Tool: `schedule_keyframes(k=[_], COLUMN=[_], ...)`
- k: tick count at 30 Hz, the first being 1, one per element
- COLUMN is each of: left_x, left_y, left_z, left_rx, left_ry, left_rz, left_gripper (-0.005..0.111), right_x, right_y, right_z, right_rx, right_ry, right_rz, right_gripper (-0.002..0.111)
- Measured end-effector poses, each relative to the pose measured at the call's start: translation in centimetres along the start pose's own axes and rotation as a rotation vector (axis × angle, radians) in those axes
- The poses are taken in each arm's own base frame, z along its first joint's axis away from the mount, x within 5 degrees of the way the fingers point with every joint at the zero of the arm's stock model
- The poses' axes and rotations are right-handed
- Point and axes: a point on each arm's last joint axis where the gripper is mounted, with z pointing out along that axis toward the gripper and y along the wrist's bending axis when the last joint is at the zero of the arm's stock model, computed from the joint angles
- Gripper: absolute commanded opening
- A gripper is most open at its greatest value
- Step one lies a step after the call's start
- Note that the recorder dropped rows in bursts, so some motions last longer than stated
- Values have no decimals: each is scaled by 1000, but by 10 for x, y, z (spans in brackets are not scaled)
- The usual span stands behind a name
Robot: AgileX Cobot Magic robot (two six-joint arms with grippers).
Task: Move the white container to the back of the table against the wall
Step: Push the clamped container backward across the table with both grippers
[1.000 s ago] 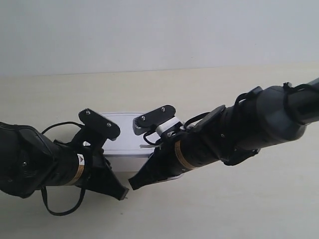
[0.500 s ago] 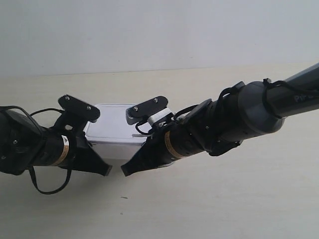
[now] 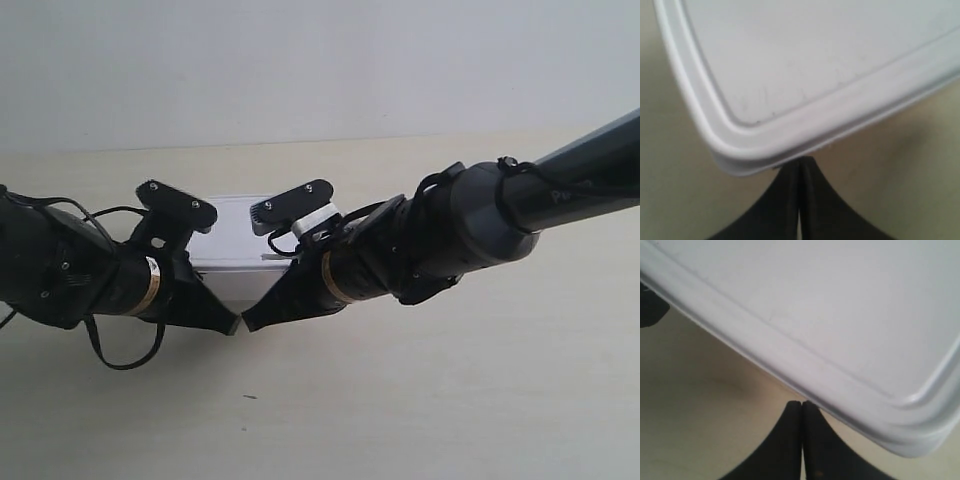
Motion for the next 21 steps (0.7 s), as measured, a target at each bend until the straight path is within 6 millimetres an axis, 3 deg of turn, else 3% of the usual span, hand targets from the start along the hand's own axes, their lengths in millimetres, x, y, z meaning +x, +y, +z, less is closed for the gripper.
schedule_keyframes(k=[13,21], left_x=[-20,-26], left_y=[0,43], left_z=[21,25], left_rx=[-7,-54], left_ry=[-28,-34], left_rz=[142,88], left_gripper=[0,0], right_x=[-13,-21], right_y=[-6,-16], right_z=[9,13], right_rx=[83,208], right_ry=[-38,-55], right_rz=[-223,-349], right_gripper=[0,0])
